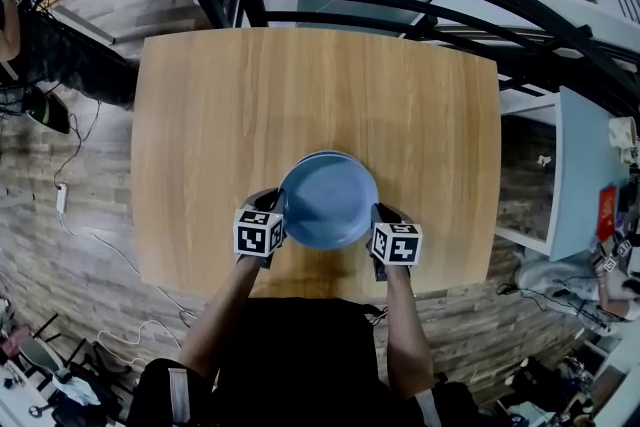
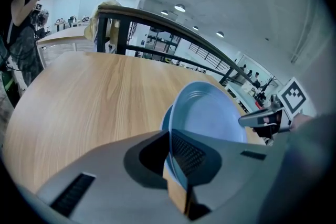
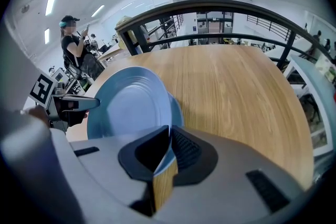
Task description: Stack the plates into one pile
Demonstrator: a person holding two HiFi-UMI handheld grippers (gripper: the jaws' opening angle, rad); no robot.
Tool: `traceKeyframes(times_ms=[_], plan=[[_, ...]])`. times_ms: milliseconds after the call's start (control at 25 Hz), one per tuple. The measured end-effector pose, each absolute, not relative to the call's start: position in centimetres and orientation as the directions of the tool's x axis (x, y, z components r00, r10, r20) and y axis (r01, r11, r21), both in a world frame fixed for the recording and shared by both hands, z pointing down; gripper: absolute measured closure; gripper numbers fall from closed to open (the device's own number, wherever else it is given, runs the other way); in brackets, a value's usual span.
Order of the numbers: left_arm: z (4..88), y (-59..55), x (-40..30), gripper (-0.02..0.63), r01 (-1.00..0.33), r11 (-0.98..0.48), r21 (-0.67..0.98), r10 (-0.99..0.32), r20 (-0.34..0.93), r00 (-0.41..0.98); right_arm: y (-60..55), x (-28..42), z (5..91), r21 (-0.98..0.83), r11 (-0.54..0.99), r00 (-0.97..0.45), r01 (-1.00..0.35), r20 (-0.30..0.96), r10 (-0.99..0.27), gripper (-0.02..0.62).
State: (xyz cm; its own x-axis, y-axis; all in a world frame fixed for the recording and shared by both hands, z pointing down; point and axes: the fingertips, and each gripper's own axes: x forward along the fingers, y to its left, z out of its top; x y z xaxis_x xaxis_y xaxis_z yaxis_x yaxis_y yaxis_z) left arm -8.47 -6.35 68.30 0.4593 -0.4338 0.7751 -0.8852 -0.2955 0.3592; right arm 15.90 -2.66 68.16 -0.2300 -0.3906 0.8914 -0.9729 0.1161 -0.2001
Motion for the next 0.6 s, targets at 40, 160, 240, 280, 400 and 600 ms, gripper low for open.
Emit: traceKeyframes(times_ms=[40, 160, 240, 280, 400, 600], plan=[[68.4, -6.4, -8.4, 0.574, -0.885, -0.296, 0.359, -0.429, 0.778, 0.459, -2.7, 16.0, 68.3, -0.202, 0.114, -0.23, -0.973, 0.893, -0.386, 0.555], [68.7, -6.6, -8.3, 0.574, -0.888, -0.294, 0.354, -0.417, 0.788, 0.452, -2.7, 16.1, 68.6, -0.203, 0.111, -0.23, -0.973, 0.898, -0.376, 0.554], [68.9, -6.6, -8.3, 0.574, -0.891, -0.29, 0.349, -0.414, 0.794, 0.446, -2.9, 16.1, 68.8, -0.199, 0.113, -0.227, -0.973, 0.899, -0.374, 0.554], [69.1, -6.6, -8.3, 0.574, -0.892, -0.288, 0.349, -0.411, 0.796, 0.444, -2.9, 16.1, 68.9, -0.197, 0.113, -0.225, -0.974, 0.899, -0.375, 0.555], [69.4, -6.6, -8.3, 0.574, -0.893, -0.284, 0.35, -0.399, 0.803, 0.442, -3.1, 16.1, 69.2, -0.187, 0.117, -0.218, -0.975, 0.903, -0.371, 0.554], [70.0, -6.8, -8.3, 0.574, -0.896, -0.291, 0.336, -0.386, 0.816, 0.431, -3.5, 16.1, 69.8, -0.176, 0.124, -0.21, -0.977, 0.906, -0.368, 0.554]])
